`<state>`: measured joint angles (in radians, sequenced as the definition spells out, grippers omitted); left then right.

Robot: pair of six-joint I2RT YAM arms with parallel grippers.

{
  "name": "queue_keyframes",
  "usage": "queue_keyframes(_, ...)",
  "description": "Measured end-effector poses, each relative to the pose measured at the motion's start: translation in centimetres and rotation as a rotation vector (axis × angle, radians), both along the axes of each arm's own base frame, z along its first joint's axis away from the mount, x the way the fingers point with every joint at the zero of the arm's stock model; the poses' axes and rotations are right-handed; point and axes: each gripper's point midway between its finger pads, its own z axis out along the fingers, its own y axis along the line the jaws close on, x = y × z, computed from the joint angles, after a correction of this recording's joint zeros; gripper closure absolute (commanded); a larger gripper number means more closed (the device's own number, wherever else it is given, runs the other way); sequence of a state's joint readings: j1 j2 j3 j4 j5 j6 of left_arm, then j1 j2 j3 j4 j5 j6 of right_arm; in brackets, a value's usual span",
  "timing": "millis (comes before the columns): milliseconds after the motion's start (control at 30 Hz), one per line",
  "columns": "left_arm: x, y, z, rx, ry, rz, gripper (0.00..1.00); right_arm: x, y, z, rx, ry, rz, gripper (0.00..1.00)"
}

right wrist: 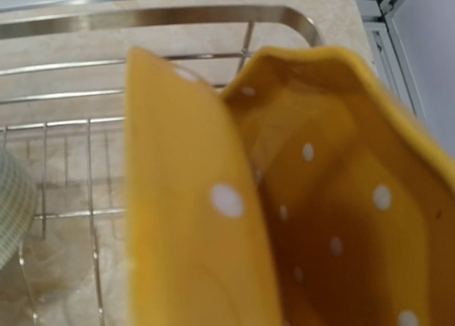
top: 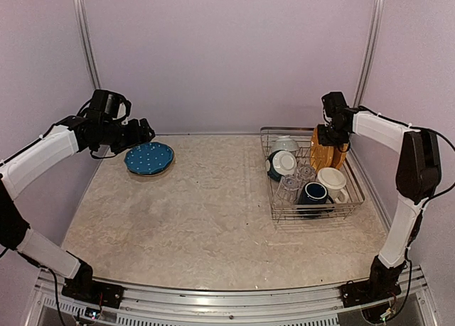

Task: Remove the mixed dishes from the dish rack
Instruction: Grab the plate from the dish rack.

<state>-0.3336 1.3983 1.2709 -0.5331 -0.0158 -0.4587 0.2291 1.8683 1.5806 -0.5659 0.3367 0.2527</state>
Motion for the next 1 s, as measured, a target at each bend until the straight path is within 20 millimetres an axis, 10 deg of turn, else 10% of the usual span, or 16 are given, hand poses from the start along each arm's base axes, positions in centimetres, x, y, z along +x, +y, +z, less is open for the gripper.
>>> queue_keyframes(267,0.0,-0.1,0.0,-0.003,0.002,-0.003,0.14,-0.1,-0.5,0.0,-0.018,-0.002,-0.016,1.0)
queue_keyframes(1000,-0.1,-1.0,-0.9,-0.036,0.036,-0.038,0.14,-2.3,-0.6,4.6,-0.101,-0.048,0.008,1.0)
